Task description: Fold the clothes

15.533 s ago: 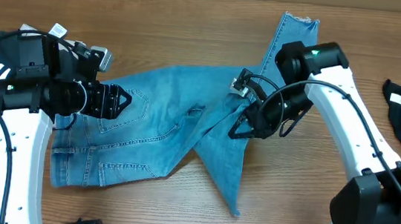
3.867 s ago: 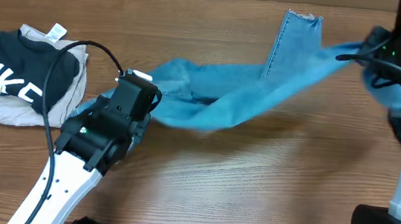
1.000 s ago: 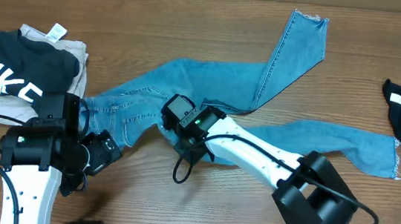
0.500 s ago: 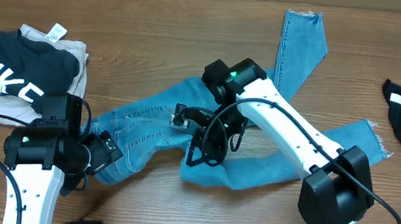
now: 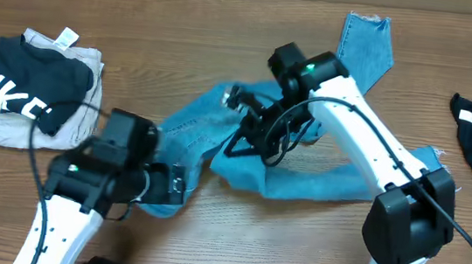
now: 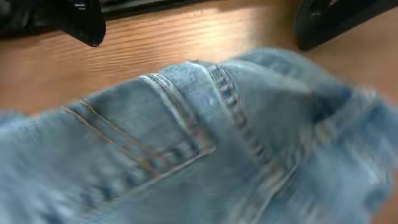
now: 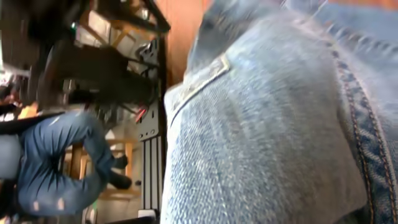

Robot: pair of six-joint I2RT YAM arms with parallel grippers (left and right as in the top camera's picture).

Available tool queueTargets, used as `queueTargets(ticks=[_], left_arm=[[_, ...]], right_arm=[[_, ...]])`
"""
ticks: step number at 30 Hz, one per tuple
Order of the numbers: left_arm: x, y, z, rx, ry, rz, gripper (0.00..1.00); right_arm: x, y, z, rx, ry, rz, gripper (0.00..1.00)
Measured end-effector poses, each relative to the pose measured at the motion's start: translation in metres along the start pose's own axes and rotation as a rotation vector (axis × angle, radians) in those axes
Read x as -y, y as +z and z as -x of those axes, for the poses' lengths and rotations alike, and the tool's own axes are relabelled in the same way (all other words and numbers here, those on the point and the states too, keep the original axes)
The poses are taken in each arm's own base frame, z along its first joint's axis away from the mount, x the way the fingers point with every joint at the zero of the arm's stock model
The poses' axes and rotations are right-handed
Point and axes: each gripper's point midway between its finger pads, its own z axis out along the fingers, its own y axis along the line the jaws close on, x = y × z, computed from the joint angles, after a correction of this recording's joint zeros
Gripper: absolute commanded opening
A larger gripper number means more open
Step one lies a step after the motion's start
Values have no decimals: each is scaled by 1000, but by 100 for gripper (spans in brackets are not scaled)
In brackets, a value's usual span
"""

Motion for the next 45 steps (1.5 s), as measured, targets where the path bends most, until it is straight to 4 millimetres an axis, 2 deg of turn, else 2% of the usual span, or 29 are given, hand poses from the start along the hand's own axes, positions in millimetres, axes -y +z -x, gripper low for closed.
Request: queueTargets(ticks=[2,8,12,15,19,23,26,31,35,42,45], left_arm=[[14,2,2,20,97,-10,97],[29,8,0,58,297,86,96],[36,25,0,30,376,153,92],[51,39,2,34,450,172,92],[64,49,-3,45,552,224,94],[66,43,1,130,620,320,97],[67,33,13,241,668,424,96],[56,12,42,401,665,595,95],[55,-8,67,539,664,714,97],[76,-42,105,755,699,855,98],[79,-43,112,764,739,938,97]], right_arm=[[-1,-11,9,19,-13,-18,4],[-15,-40,45,63,-118,-94,4],[-17,-50,56,73,-162,-139,4],[-14,-59,69,100,-184,-190,4],[-16,-82,90,157,-181,-257,4],[-31,-104,110,221,-146,-297,4],[-51,-119,122,267,-93,-304,4],[-75,-129,127,304,-36,-275,4],[-95,-139,137,350,-37,-248,4],[-121,-148,150,410,-75,-191,4],[-130,-154,161,455,-85,-154,4]])
